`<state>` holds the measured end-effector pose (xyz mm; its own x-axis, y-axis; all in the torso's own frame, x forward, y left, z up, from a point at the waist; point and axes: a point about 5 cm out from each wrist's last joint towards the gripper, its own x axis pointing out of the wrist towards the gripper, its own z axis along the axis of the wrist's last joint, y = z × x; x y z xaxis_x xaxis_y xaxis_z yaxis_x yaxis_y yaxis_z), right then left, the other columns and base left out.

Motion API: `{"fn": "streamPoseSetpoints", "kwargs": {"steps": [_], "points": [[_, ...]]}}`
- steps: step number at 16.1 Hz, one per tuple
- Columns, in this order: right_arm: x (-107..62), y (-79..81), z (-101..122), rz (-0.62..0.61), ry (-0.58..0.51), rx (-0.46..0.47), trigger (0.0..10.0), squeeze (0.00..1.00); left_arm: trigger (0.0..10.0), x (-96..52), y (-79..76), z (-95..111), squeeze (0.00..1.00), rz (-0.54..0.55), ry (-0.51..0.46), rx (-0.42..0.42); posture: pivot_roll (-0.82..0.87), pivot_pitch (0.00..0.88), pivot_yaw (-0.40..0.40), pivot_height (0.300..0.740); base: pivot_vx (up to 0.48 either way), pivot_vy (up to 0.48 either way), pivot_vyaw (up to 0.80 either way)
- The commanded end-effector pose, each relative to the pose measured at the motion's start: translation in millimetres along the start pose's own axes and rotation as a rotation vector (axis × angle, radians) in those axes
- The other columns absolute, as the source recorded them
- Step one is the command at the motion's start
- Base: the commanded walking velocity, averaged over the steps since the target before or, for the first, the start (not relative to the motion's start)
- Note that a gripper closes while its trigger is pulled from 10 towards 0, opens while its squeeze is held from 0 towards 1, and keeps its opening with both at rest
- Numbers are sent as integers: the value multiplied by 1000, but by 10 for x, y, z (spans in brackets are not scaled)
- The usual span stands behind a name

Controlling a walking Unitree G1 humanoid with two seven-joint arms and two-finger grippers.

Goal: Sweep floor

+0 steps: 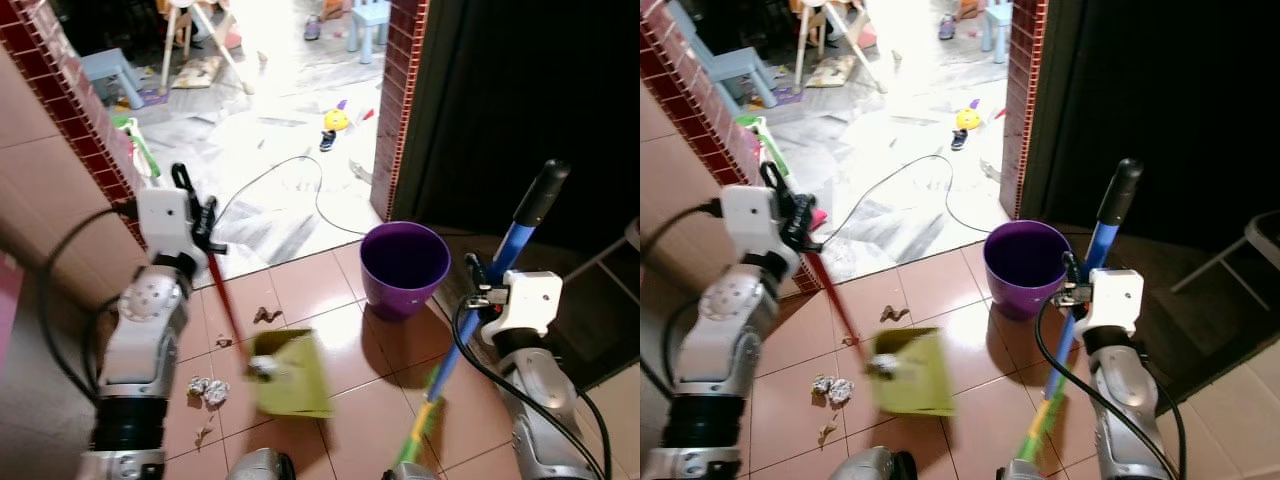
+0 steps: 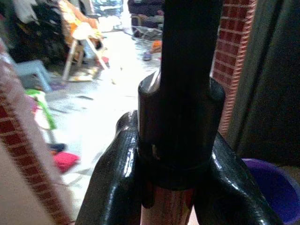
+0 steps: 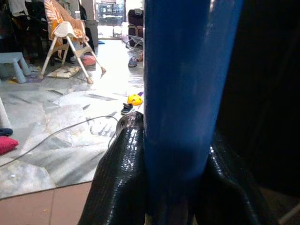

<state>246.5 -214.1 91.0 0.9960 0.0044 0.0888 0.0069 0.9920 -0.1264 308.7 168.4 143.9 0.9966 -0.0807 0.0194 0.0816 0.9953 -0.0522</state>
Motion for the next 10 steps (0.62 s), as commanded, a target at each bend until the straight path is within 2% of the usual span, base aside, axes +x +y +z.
{"fn": "streamPoseSetpoints", "kwargs": {"steps": [1,3,6,7,10], "points": [[23,-18,108,-2,-35,-18,10000,0,10000,17,63,101,0,20,-46,-17,-185,0,109,740,0,0,-756],[26,-55,117,5,-31,-25,10000,0,10000,26,47,108,0,17,-60,-139,-185,0,89,740,0,0,-725],[60,-80,118,38,-20,-43,10000,0,10000,21,43,119,0,28,-82,-212,-184,0,68,740,0,0,-544],[64,-96,115,49,-18,-59,10000,0,10000,23,45,121,0,21,-85,-280,-183,0,63,740,0,0,0],[14,-126,34,64,16,-81,10000,0,10000,39,96,160,0,51,-102,-334,-182,0,58,740,0,0,0]]}}
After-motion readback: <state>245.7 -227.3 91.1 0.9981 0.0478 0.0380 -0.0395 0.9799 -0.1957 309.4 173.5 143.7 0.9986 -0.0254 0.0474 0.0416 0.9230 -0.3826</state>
